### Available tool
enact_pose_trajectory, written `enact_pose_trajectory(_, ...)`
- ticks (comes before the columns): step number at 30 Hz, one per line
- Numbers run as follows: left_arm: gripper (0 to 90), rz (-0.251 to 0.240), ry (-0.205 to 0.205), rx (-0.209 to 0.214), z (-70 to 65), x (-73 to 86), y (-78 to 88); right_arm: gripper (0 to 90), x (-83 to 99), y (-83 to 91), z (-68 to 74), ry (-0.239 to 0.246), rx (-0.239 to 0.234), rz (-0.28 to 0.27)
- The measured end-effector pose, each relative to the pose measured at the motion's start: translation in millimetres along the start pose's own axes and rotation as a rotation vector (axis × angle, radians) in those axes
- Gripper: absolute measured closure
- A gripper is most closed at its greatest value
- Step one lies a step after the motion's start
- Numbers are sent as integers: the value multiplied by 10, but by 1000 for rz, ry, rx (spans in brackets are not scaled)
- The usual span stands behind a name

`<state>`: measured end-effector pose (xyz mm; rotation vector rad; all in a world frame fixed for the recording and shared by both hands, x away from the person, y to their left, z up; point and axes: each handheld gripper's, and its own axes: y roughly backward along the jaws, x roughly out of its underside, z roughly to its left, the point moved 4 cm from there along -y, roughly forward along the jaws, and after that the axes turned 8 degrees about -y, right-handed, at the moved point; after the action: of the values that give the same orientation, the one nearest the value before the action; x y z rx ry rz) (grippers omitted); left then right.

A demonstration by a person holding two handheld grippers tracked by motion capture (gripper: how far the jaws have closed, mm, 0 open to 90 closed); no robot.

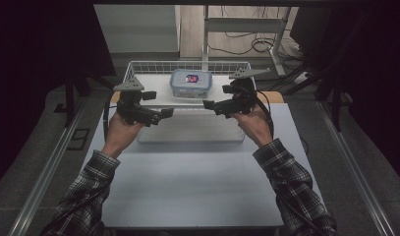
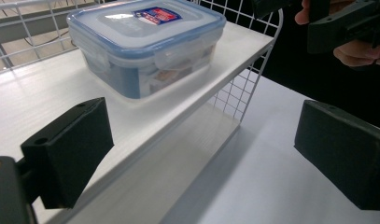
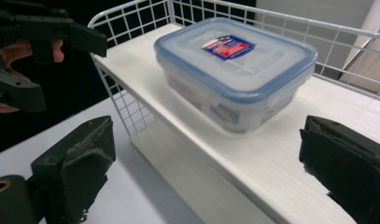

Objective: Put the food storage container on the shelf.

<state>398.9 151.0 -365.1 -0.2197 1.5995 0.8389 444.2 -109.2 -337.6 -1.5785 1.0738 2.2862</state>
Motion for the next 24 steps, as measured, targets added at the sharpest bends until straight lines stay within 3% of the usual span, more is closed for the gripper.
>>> enact_pose_trajectory(6,25,2,-47,-12,-161,120,33,27,117,54,98,29,2,1)
enact_pose_trajectory(24,23,5,-63,17,-479,468,-7,17,497,51,296,96,-7,21)
